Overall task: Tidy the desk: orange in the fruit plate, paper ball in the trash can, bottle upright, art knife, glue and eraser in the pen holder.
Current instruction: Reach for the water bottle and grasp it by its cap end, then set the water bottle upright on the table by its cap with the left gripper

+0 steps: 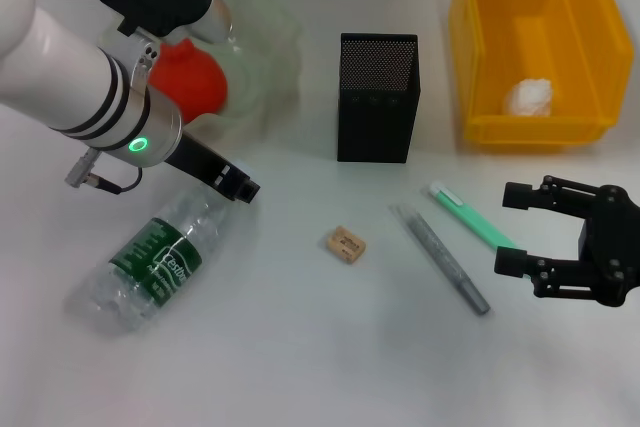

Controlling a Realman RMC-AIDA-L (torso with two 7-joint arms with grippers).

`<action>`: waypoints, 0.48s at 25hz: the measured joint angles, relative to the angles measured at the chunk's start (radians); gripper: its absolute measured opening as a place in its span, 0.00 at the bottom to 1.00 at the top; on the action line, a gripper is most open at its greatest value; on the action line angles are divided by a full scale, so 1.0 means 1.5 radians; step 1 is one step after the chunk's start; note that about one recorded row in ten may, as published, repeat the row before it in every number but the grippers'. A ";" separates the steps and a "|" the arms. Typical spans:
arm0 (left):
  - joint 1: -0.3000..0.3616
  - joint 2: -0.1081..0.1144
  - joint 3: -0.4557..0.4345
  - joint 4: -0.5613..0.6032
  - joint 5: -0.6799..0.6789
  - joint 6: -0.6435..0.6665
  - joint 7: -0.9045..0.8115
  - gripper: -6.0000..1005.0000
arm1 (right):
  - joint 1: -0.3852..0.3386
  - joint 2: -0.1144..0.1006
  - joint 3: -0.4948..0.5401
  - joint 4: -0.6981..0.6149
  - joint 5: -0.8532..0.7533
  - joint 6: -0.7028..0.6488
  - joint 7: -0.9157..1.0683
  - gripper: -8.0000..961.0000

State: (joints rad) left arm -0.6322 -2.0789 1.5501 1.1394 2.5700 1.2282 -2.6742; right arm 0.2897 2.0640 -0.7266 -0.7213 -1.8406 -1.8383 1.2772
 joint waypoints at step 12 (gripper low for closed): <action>0.065 0.007 -0.235 0.035 -0.215 0.131 0.233 0.45 | 0.001 0.004 0.007 0.000 0.000 -0.009 0.002 0.85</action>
State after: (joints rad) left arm -0.5343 -2.0689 1.1979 1.1921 2.2480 1.4246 -2.3246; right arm 0.2919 2.0707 -0.7166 -0.7209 -1.8413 -1.8513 1.2803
